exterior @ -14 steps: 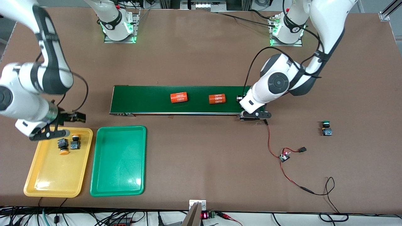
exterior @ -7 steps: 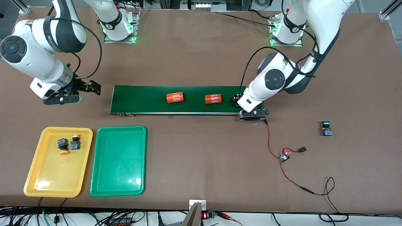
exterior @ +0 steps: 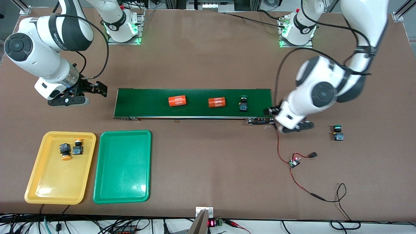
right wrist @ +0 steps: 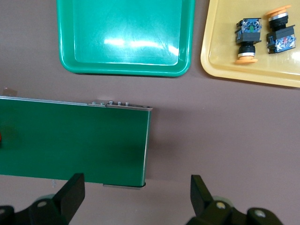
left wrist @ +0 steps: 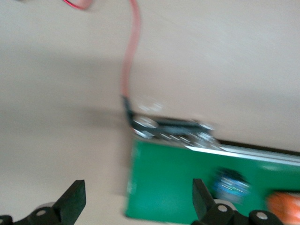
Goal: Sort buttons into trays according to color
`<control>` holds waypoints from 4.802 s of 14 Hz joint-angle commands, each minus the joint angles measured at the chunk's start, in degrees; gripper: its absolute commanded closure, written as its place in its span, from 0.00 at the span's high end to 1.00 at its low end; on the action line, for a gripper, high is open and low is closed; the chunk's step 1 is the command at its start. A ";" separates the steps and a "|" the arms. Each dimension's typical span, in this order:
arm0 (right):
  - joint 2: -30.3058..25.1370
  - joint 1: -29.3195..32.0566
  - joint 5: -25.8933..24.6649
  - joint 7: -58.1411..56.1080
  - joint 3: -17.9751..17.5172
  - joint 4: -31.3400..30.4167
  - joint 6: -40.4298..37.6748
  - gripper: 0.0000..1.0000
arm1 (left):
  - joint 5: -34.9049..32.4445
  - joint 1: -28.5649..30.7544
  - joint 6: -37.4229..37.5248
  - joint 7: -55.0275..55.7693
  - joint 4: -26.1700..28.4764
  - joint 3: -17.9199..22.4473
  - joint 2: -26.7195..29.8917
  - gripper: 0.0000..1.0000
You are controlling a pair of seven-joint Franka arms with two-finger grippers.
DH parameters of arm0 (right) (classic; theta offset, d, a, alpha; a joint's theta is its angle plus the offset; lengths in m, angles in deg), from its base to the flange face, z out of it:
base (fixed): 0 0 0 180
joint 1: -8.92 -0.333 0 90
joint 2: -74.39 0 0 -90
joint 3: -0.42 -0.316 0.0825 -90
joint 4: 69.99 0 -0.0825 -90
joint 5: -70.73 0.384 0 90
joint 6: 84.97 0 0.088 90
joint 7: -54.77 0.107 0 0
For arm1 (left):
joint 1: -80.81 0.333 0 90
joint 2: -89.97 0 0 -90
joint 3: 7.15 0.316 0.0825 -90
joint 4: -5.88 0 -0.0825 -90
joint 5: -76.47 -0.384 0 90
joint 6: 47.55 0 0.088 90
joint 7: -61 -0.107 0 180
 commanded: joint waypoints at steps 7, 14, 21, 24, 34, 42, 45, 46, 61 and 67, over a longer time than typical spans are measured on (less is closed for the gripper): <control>2.69 -10.89 0.81 13.99 0.20 -1.27 4.51 1.00 | -0.81 0.58 -14.50 -33.84 -1.67 25.16 -5.99 1.00; 5.77 -17.14 0.81 24.90 0.20 -1.09 10.24 1.00 | 3.49 0.84 -30.24 -38.17 2.62 28.26 -12.24 1.00; 5.95 -17.23 0.81 25.00 0.20 -1.18 10.06 1.00 | 3.68 0.84 -32.38 -38.87 6.68 28.35 -12.77 0.43; 5.95 -17.23 0.81 25.00 0.20 -1.18 10.06 1.00 | 3.68 0.84 -28.71 -38.52 6.07 28.26 -11.55 0.12; 6.13 -17.32 0.81 25.26 0.20 -1.36 10.15 1.00 | 4.11 0.49 6.45 -36.25 -8.09 13.87 -6.53 0.12; 6.21 -17.32 0.81 25.26 0.20 -1.36 10.06 1.00 | 3.94 -1.35 2.53 -8.39 -2.65 -4.68 -6.01 0.10; 6.21 -17.32 0.81 25.17 0.20 -1.44 10.06 1.00 | 3.24 -3.63 -8.17 -3.12 3.49 -6.98 -6.18 0.10; 6.21 -17.32 0.81 25.26 0.20 -1.44 10.06 1.00 | 3.15 -4.25 -12.21 -1.71 5.78 -7.25 -6.27 0.10; 6.21 -17.15 0.81 25.26 0.20 -1.44 9.97 1.00 | 0.25 -4.70 7.77 -1.34 -7.29 -1.03 -0.31 1.00; 6.21 -17.15 0.81 25.26 0.20 -1.36 10.50 1.00 | 1.04 -7.50 13.93 -17.99 -6.60 14.09 11.20 1.00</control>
